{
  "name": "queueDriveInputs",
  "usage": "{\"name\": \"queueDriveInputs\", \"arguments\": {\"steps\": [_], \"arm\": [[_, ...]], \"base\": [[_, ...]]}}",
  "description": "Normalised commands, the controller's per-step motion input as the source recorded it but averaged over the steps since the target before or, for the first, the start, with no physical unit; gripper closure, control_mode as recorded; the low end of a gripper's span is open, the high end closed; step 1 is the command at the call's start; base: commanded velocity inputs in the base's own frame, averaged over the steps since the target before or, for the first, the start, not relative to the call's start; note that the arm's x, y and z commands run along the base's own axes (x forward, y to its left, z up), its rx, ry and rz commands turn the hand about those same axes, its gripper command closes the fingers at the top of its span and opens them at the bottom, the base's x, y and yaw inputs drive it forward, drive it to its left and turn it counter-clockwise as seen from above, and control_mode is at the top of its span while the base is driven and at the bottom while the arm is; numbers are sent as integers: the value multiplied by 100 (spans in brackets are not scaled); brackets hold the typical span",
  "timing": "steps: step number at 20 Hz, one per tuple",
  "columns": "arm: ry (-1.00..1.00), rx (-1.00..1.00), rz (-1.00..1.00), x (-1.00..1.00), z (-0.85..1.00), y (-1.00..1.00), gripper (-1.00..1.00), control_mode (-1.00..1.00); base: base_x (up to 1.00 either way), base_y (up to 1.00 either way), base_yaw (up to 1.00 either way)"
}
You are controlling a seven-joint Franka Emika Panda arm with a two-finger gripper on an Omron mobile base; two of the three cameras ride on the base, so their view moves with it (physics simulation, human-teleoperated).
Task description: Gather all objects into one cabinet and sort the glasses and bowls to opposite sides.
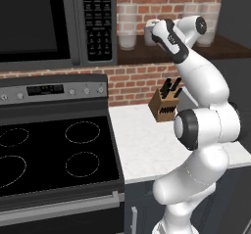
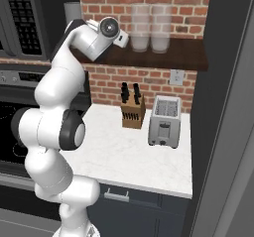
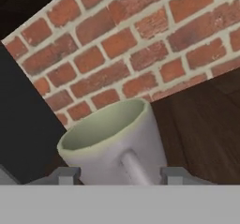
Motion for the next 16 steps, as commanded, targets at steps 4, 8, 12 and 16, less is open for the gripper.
{"name": "queueDriveInputs", "arguments": {"steps": [4, 8, 12, 16], "arm": [[0, 0, 0, 0, 0, 0, 100, -100], [0, 0, 0, 0, 0, 0, 100, -100], [0, 0, 0, -3, 0, 0, 100, -100], [-3, 0, 0, -35, 0, 0, 100, -100]], "base": [[0, 0, 0], [0, 0, 0], [0, 0, 0], [0, 0, 0]]}}
